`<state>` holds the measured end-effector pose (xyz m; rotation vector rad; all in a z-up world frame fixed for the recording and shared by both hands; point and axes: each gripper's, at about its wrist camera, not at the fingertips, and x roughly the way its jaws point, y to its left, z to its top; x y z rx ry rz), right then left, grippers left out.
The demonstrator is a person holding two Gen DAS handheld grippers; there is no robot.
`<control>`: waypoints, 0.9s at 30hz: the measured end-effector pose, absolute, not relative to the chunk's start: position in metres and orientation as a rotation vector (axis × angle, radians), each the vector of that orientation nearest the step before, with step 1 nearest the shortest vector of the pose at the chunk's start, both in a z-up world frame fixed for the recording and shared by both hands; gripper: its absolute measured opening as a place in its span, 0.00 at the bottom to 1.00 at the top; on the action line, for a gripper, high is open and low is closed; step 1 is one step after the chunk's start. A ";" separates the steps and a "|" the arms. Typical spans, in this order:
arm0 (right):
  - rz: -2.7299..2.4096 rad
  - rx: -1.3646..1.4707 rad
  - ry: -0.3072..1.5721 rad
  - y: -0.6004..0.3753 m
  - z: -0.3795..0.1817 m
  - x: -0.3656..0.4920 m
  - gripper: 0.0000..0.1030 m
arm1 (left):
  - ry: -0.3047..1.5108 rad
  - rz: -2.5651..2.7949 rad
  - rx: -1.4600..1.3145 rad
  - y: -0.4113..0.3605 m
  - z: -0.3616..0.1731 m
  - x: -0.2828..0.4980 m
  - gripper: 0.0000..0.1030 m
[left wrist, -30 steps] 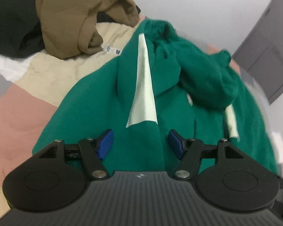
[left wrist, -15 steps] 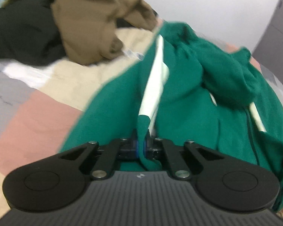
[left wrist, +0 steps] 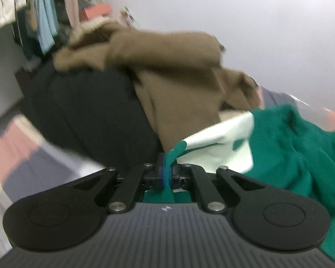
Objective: Fold large clothes
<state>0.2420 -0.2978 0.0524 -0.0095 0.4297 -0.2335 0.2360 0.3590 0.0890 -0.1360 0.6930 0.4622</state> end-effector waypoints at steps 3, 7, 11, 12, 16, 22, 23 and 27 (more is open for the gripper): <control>-0.334 -0.035 0.410 -0.333 0.055 0.276 0.11 | 0.695 0.531 -0.085 0.382 0.089 0.270 0.03; -0.508 -0.069 0.427 -0.383 0.032 0.329 0.11 | 0.719 0.606 -0.065 0.407 0.062 0.305 0.03; -0.628 -0.031 0.493 -0.434 -0.011 0.368 0.11 | 0.782 0.656 -0.043 0.426 0.009 0.328 0.04; -0.648 -0.017 0.509 -0.446 -0.025 0.375 0.11 | 0.783 0.662 -0.033 0.427 -0.004 0.332 0.04; -0.702 0.012 0.574 -0.474 -0.075 0.398 0.11 | 0.750 0.684 0.019 0.426 -0.024 0.344 0.04; -0.687 0.059 0.559 -0.486 -0.104 0.400 0.12 | 0.745 0.688 -0.008 0.422 -0.014 0.335 0.04; -0.680 0.077 0.551 -0.492 -0.102 0.400 0.14 | 0.731 0.680 -0.032 0.422 -0.009 0.329 0.04; -0.637 0.214 0.538 -0.489 -0.081 0.387 0.36 | 0.679 0.631 -0.163 0.414 0.007 0.304 0.47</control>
